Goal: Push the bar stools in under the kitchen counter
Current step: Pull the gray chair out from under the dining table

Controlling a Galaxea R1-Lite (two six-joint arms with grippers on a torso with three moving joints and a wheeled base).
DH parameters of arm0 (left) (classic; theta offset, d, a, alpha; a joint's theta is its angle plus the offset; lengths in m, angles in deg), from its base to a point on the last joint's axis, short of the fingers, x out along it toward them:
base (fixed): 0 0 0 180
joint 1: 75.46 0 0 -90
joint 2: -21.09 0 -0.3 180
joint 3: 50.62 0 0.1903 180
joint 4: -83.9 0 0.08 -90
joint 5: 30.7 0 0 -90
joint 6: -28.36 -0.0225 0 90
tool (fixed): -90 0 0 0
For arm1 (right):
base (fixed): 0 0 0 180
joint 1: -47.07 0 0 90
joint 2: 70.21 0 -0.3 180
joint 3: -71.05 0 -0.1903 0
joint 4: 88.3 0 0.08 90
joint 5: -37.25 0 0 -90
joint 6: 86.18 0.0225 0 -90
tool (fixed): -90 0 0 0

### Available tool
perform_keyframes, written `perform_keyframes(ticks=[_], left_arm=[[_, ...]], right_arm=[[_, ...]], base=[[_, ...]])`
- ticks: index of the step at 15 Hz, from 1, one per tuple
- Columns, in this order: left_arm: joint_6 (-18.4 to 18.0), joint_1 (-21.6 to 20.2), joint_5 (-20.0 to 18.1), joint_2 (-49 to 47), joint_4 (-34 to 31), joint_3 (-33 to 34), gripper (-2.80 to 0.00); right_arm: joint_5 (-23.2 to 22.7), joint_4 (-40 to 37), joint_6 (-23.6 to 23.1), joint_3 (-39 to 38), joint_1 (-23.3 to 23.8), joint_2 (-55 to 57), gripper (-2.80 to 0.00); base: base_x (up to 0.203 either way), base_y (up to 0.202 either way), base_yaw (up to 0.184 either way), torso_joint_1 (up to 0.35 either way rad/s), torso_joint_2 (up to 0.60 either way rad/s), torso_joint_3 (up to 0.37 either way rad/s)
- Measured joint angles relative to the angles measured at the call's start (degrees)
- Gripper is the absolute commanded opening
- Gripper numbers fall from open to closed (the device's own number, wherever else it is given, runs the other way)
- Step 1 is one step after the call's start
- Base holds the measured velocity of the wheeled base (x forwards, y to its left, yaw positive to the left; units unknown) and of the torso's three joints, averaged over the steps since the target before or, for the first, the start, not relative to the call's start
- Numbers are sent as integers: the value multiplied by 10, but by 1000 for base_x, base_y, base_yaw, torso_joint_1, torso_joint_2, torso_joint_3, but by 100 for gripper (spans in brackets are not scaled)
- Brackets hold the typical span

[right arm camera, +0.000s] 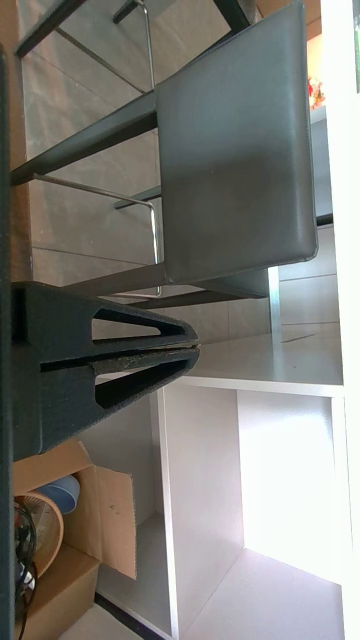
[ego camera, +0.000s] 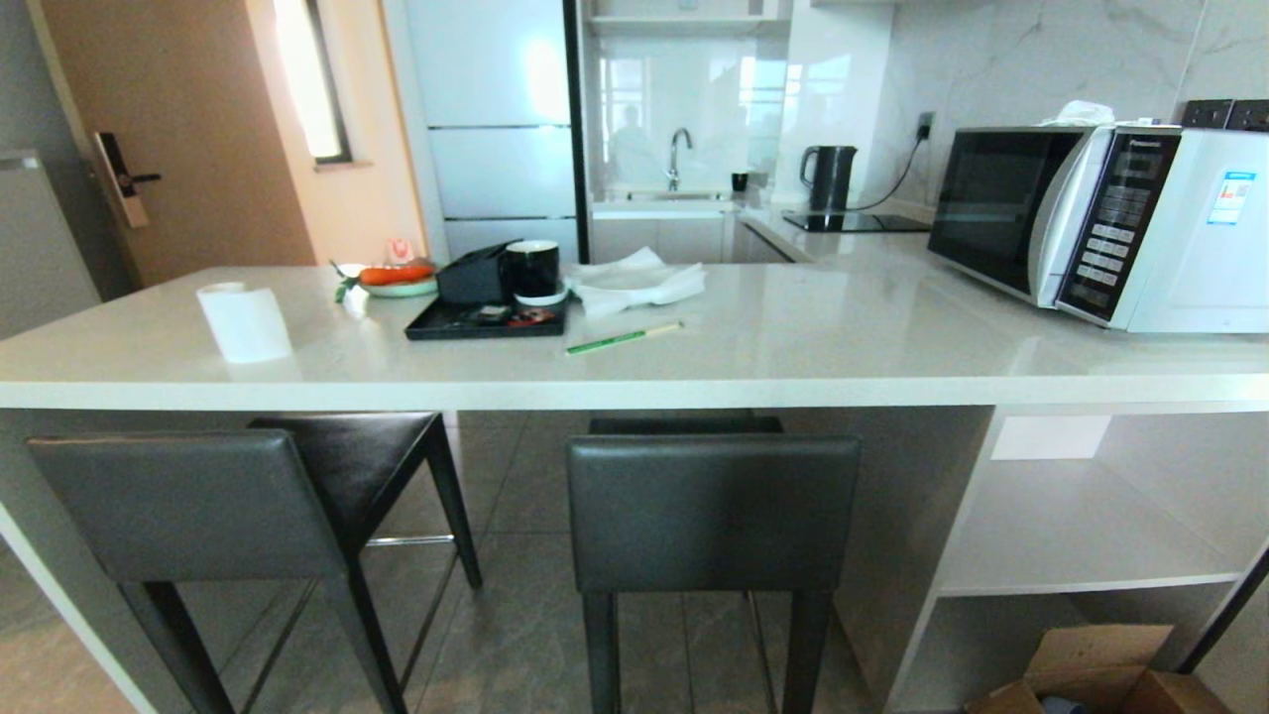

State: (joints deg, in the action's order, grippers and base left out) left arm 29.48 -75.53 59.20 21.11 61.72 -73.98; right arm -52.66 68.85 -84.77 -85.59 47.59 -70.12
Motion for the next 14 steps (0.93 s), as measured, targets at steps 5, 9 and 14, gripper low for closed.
perform_keyframes(ticks=[5, 9, 14], left_arm=[[0, 0, 0, 0, 0, 0, -280], [0, 0, 0, 0, 0, 0, -280], [0, 0, 0, 0, 1, 0, -280]], right_arm=[[0, 0, 0, 0, 0, 0, -280], [0, 0, 0, 0, 0, 0, -280], [0, 0, 0, 0, 0, 0, -280]], base=[[0, 0, 0, 0, 0, 0], [0, 0, 0, 0, 0, 0], [0, 0, 0, -104, 260, 152]])
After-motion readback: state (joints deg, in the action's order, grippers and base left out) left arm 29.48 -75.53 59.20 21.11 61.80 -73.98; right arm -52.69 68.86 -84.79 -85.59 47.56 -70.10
